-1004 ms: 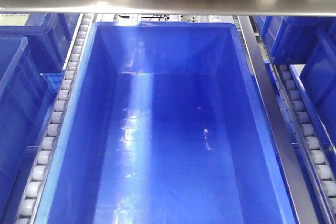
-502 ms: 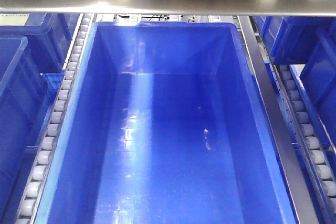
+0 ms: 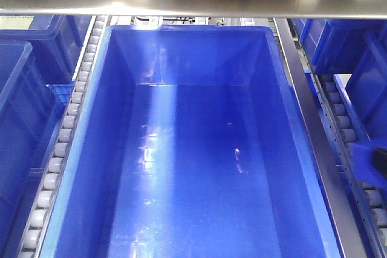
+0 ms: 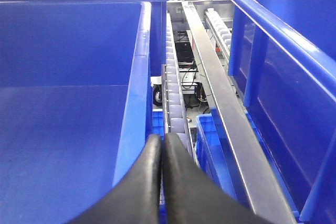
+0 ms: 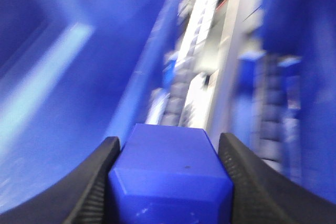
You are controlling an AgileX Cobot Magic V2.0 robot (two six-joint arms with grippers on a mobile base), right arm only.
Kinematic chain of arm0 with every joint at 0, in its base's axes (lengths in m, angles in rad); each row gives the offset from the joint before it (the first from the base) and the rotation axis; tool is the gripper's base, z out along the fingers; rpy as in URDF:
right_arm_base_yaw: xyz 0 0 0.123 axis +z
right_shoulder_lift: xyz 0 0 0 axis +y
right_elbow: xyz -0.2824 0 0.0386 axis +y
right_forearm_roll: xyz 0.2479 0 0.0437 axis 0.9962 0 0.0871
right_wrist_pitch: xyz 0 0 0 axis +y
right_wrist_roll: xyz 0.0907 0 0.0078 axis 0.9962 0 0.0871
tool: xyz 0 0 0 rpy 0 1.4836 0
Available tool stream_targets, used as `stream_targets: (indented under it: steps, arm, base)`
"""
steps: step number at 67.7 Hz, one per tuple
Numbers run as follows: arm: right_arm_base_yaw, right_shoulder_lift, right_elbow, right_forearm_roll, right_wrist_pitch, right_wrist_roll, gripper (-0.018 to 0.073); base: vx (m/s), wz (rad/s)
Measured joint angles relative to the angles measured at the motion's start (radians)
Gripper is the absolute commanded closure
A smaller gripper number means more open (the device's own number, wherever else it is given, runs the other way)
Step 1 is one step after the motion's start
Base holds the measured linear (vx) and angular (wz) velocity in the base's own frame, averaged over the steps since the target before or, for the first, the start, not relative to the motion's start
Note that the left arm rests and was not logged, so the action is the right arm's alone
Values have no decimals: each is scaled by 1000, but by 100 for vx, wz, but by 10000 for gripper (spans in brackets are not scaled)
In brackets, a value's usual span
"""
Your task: Pour parts from conveyor to right shelf
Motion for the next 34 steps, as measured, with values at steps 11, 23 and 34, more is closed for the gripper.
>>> stream_targets:
  steps: [11,23,34]
  arm:
    - [100,181,-110,-22,33,19,565]
    - [229,367,-219,-70,34,65,565]
    - [337,535,-304,-89,35,98,565]
  base:
    - [0,0]
    - [0,0]
    - [0,0]
